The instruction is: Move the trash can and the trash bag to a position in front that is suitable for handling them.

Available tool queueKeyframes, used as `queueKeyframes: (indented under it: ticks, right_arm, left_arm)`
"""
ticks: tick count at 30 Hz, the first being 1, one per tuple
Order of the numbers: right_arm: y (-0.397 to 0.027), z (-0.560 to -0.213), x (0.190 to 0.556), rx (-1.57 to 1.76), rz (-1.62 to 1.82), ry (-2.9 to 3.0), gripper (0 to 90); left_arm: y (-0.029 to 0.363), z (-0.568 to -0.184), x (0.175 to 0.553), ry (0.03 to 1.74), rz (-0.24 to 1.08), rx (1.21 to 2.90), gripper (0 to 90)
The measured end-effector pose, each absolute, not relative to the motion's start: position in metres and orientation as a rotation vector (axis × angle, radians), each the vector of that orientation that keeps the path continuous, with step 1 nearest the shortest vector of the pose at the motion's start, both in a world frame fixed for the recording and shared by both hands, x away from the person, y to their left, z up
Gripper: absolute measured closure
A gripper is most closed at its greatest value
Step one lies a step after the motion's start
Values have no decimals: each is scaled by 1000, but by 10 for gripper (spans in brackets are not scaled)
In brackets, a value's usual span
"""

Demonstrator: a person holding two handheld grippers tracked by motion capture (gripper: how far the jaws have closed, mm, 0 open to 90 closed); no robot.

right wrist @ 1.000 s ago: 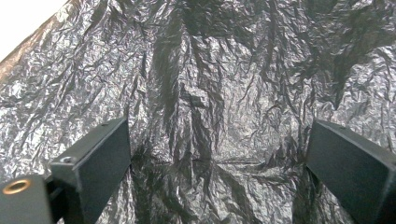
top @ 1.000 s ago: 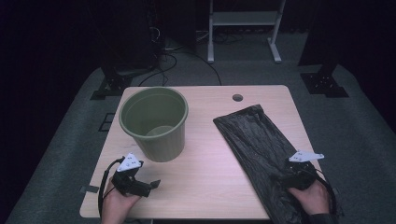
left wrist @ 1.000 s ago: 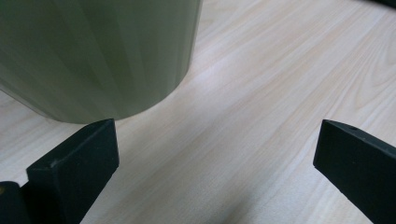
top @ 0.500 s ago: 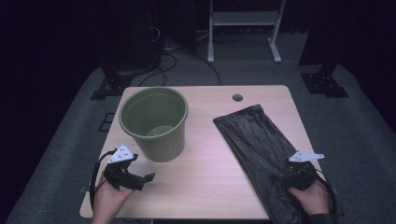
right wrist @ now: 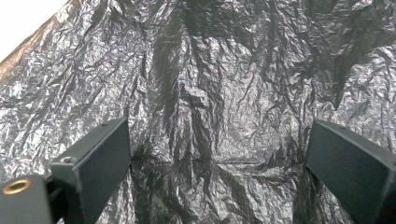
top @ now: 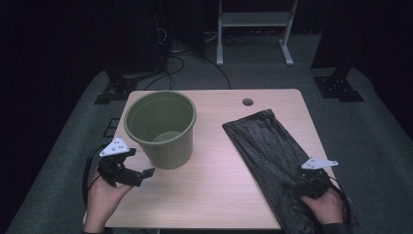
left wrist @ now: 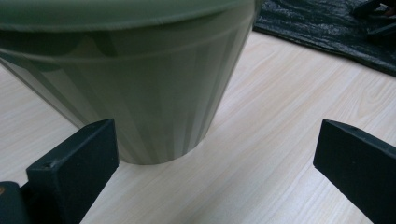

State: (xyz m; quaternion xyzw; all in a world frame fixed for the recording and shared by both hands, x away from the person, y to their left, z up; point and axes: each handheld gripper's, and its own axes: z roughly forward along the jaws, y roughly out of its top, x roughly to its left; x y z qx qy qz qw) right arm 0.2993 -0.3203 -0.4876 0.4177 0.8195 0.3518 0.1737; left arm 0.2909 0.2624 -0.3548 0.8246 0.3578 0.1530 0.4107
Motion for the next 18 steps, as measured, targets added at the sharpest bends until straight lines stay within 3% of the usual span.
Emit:
queueKeyframes:
  ticks: [18]
  right_arm:
    - [-320,-488,299,1185,998,2324,59]
  left_arm:
    - [274,-314,295,914,428,2050,0]
